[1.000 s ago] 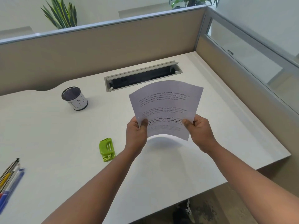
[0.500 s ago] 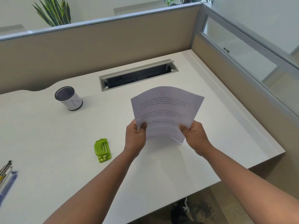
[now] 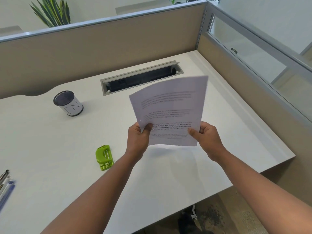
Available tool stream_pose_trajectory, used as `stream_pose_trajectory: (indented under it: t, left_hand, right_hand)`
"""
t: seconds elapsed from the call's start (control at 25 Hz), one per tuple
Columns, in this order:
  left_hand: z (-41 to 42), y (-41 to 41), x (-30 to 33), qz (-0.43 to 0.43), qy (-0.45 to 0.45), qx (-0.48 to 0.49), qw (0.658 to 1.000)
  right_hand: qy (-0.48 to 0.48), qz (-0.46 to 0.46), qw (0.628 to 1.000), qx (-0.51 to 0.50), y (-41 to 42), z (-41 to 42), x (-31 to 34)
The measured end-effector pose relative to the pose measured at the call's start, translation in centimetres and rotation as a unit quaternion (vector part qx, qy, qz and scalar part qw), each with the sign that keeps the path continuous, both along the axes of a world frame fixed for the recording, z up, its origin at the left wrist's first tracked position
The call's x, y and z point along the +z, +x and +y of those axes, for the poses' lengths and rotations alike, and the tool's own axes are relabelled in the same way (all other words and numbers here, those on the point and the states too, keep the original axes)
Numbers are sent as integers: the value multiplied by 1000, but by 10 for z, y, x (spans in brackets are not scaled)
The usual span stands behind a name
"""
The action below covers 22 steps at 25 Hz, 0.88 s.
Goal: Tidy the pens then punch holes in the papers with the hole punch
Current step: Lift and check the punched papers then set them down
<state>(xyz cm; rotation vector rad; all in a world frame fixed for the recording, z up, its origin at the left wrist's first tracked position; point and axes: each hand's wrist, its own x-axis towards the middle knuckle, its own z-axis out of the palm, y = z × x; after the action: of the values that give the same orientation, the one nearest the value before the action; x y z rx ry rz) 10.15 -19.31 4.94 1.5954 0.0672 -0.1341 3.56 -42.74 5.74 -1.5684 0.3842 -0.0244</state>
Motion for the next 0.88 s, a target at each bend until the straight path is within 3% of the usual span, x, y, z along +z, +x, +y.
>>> stream_pose_trajectory:
  t: [0.2, 0.36, 0.56, 0.72, 0.88]
  left_hand:
    - [-4, 9, 2, 80, -164, 29, 983]
    - [-18, 7, 6, 153, -290, 38, 944]
    - [-33, 1, 3, 191, -335, 12, 923]
    - [-26, 5, -1, 222, -258, 19, 940]
    - [8, 27, -1, 149, -10, 90, 985]
  right_hand:
    - [150, 15, 987, -64, -3, -9, 4]
    - [324, 15, 944, -65, -2, 6, 3]
    - [298, -29, 951, -83, 3, 37, 3]
    - [210, -27, 972, -97, 6, 30, 4]
    - [104, -28, 993, -57, 5, 1, 10]
